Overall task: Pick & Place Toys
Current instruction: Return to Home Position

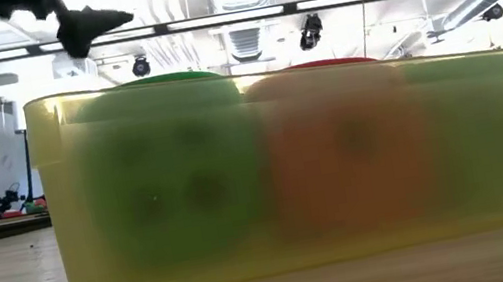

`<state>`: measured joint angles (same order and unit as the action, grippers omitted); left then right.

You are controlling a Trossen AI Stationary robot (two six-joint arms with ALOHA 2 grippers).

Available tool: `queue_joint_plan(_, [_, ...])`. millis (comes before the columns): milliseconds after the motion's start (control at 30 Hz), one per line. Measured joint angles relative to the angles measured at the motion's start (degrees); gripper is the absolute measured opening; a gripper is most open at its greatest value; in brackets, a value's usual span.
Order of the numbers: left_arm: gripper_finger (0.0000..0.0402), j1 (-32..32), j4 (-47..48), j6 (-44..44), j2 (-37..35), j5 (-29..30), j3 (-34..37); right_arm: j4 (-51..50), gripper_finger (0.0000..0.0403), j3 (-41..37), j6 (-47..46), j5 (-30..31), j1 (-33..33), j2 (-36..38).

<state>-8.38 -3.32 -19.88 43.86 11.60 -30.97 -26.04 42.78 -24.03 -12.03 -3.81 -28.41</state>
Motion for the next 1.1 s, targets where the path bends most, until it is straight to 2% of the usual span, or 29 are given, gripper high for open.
queue_joint_plan(267, [0.0365, 0.28, -3.47, 0.68, -8.88, -0.44, 12.97, 10.76, 0.0201, -6.19, 1.79, 0.1, 0.59, 6.47])
queue_joint_plan(567, [0.0365, 0.28, -7.97, 0.59, -20.74, -2.64, 24.5, 15.09, 0.0207, -12.18, 1.15, -0.02, 0.59, 8.16])
queue_joint_plan(800, [0.0365, 0.28, -7.88, 0.81, -28.44, -2.64, 30.62, 17.36, 0.0207, -12.86, 1.31, -0.07, 0.59, 9.18])
queue_joint_plan(967, [0.0365, 0.28, -2.93, 1.19, -31.15, -2.64, 30.74, 17.55, 0.0207, -14.11, 1.36, -1.39, 0.78, 10.51])
queue_joint_plan(1100, [0.0365, 0.28, -3.16, 2.5, -31.39, -2.66, 30.74, 17.28, 0.0207, -16.26, 1.62, -3.35, 0.96, 12.8])
